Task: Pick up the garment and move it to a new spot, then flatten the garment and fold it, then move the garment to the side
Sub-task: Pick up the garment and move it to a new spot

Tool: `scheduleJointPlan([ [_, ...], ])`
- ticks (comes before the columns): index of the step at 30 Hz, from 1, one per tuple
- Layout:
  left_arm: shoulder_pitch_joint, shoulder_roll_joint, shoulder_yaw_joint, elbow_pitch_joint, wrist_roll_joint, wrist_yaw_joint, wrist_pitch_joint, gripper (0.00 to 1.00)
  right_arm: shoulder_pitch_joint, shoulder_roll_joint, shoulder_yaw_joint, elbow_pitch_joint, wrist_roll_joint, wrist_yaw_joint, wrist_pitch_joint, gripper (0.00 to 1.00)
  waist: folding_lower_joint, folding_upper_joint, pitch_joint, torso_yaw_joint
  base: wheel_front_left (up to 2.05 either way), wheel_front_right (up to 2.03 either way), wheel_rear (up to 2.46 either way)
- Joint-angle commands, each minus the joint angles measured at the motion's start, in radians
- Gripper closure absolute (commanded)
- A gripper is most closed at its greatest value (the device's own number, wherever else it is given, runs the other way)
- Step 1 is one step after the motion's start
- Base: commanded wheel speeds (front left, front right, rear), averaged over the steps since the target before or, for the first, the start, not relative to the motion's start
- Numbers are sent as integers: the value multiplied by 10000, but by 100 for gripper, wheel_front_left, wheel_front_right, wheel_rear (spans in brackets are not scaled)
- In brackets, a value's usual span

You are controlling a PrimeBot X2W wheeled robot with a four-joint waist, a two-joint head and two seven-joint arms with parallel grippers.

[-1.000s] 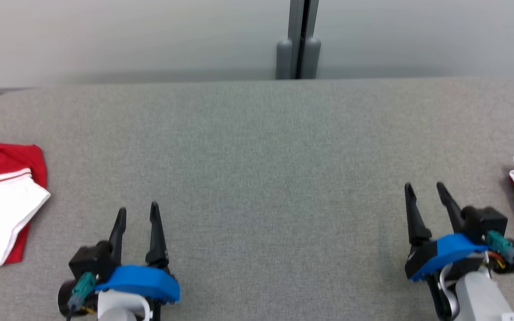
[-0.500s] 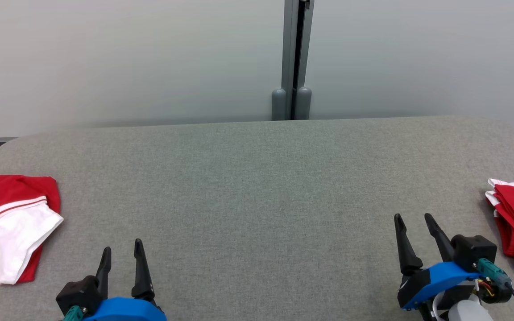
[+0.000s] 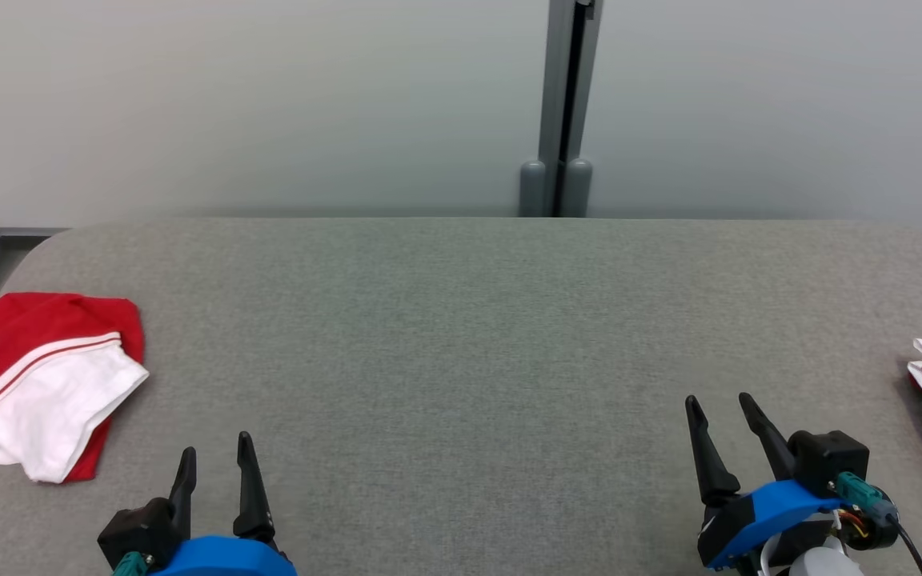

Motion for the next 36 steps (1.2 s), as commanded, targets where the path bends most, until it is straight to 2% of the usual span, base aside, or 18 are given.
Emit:
scheduleJointPlan([
  [1, -132, -1, -4, -23, 58, 27, -5, 0, 68, -22, -20, -7, 31, 1, -6, 0, -1, 1, 139, 201, 0, 0, 0],
  [17, -6, -4, 667, -54, 420, 71, -5, 0, -126, -25, 724, -167, 353, 1, -8, 0, -1, 1, 627, 3382, 0, 0, 0],
  [22, 197, -7, 869, -66, 377, 117, -5, 0, -126, -28, 830, -194, 406, 1, -6, 0, -1, 1, 718, 4189, 0, 0, 0],
  [28, 356, -8, 976, -106, 278, 253, -5, 0, -130, -29, 1016, -171, 361, 1, -6, 0, -1, 1, 846, 4700, 0, 0, 0],
  [36, -8, -8, 1221, 43, 325, 189, -5, 0, -337, -30, 1192, -192, 126, 1, -6, 0, -1, 1, 1178, 4461, 0, 0, 0],
])
